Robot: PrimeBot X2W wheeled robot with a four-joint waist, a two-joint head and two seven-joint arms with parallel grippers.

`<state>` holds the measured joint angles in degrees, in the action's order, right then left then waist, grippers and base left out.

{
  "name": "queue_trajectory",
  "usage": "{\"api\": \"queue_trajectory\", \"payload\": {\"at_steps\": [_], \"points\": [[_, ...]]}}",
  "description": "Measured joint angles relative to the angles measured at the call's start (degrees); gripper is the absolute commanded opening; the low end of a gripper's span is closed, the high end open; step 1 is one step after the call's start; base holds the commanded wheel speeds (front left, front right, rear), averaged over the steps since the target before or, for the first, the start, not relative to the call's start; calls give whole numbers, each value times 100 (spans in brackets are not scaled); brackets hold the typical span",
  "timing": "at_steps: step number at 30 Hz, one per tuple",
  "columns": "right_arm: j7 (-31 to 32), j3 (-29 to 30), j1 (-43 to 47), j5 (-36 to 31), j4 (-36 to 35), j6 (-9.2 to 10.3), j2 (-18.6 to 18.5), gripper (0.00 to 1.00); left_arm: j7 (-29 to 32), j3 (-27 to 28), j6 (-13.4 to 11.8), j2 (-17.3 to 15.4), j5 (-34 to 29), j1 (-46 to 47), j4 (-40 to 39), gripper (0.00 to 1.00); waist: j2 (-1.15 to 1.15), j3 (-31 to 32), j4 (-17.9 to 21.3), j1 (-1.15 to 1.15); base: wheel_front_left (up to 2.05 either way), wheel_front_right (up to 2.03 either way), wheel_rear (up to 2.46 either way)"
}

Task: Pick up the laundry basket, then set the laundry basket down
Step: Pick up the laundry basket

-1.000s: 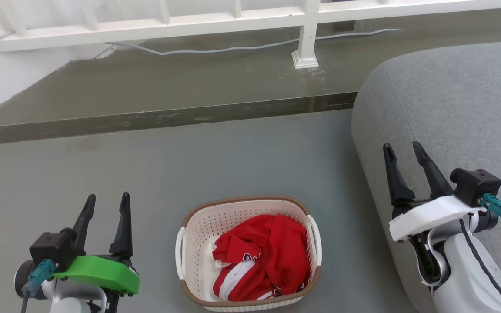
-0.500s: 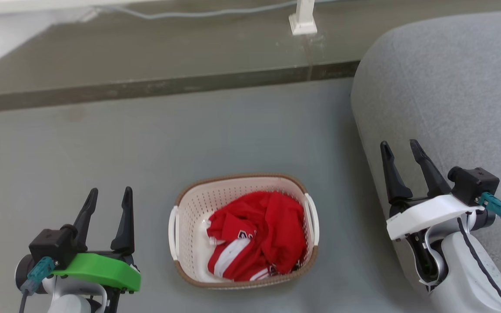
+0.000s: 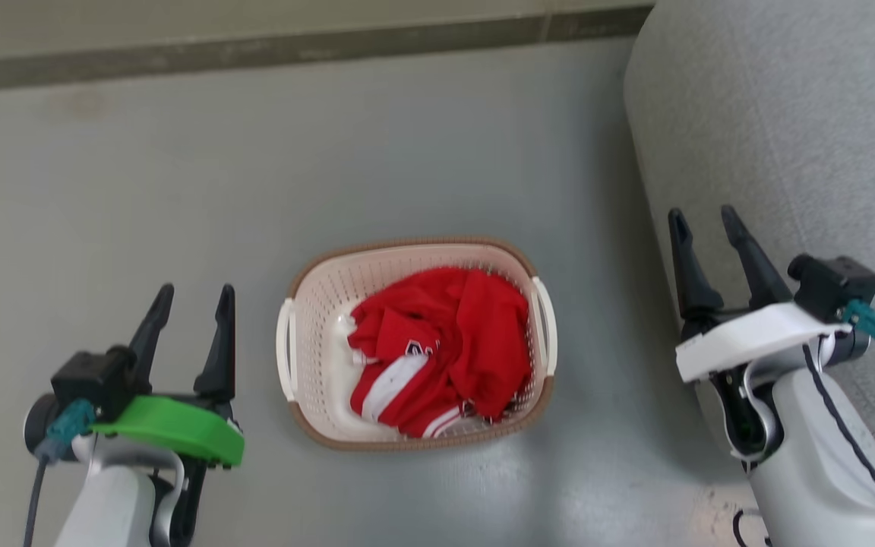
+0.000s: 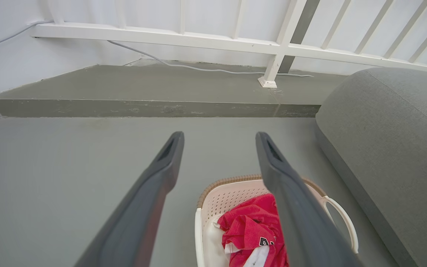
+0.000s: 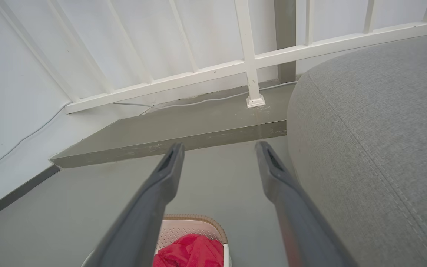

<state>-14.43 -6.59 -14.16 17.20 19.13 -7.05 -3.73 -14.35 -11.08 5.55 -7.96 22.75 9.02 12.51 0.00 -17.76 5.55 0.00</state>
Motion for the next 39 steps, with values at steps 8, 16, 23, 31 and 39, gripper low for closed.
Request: {"api": "queue_trajectory", "payload": {"at_steps": [8, 16, 23, 31, 39], "points": [[-1, 5, -441, 54, 297, -1, -1, 100, 143, -79, 51, 0, 25, 602, 394, 100, 0, -628, -16, 0, 0, 0, 0], [0, -134, -823, 107, 850, -1, 0, 100, 381, -267, 103, 1, 74, 1263, 1012, 100, 0, -1251, -69, 0, 0, 0, 0], [36, -381, -1209, 230, 1448, -1, 2, 100, 587, -569, 149, 79, 104, 1809, 1670, 100, 0, -1813, -148, 1, 0, 0, 0], [85, -628, -1651, 361, 1942, -1, 1, 100, 735, -831, 156, 187, 104, 2381, 2203, 100, 0, -2324, -239, 1, 0, 0, 0], [96, -859, -2103, 461, 2342, -1, 7, 100, 870, -873, 156, 189, 204, 2935, 2707, 100, 0, -2819, -303, 1, 0, 0, 0]]}}
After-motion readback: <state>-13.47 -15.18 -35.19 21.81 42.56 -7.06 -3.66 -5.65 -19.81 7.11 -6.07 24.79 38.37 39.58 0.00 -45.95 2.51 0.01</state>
